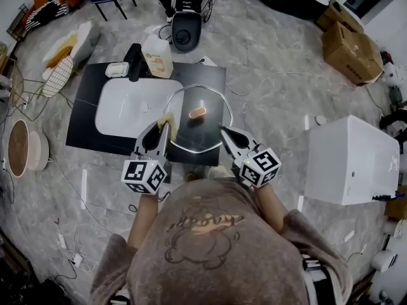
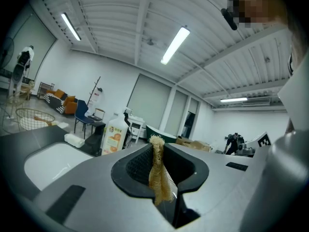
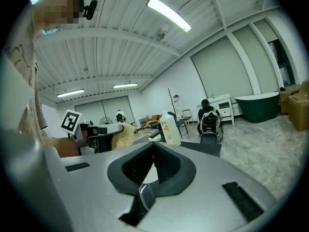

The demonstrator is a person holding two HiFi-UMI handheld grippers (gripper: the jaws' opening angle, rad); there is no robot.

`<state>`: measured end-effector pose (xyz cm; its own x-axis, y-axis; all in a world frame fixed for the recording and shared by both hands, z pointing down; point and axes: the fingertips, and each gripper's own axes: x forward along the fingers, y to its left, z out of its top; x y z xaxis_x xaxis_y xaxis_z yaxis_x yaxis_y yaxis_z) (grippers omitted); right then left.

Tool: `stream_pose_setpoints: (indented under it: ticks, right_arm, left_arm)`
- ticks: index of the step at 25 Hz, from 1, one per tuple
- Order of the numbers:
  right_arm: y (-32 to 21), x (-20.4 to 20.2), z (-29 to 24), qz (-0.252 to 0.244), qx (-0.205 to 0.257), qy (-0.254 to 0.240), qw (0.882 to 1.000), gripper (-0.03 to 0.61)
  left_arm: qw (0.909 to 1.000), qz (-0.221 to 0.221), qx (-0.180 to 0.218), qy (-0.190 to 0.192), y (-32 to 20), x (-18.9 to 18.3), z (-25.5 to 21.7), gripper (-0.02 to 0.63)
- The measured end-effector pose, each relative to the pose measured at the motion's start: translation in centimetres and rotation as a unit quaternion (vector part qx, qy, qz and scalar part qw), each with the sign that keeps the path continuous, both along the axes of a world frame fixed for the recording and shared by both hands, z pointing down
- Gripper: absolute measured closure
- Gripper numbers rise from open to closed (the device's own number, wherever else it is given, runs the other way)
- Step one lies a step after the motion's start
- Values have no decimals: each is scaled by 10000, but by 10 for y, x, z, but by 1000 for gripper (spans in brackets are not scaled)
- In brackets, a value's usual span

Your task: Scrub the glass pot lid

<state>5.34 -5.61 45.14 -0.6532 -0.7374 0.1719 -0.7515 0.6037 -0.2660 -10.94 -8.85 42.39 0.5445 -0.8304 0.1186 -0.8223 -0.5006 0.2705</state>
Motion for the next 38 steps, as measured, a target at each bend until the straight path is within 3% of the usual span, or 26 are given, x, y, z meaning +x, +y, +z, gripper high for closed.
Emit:
stream_pose_setpoints:
  ticks: [12, 19, 24, 27, 32, 38]
  right_arm:
    - [-56, 0, -4, -935, 26, 78, 9956, 580]
    - [-66, -12, 0, -1518, -53, 84, 9884, 450]
    - [-66, -30, 3, -2162, -56, 330, 9758, 243]
    - [-64, -38, 9, -2643, 8, 681, 9620, 204]
    - [-64, -49, 32, -3436, 137, 1459, 9276, 204]
    - [-75, -59, 83, -4205, 205, 2492, 8721, 204]
  left_arm:
    - [9989, -433, -62, 157, -33, 18, 0, 541]
    - [9980, -574, -28, 272, -45, 13, -1, 540]
    - [9975, -621, -109, 305, -46, 7, 7, 540]
    - [9976, -613, -133, 282, -49, 3, 8, 540]
    - [9975, -651, -144, 241, -52, -4, 9, 540]
    - [9968, -748, -168, 246, -52, -11, 11, 540]
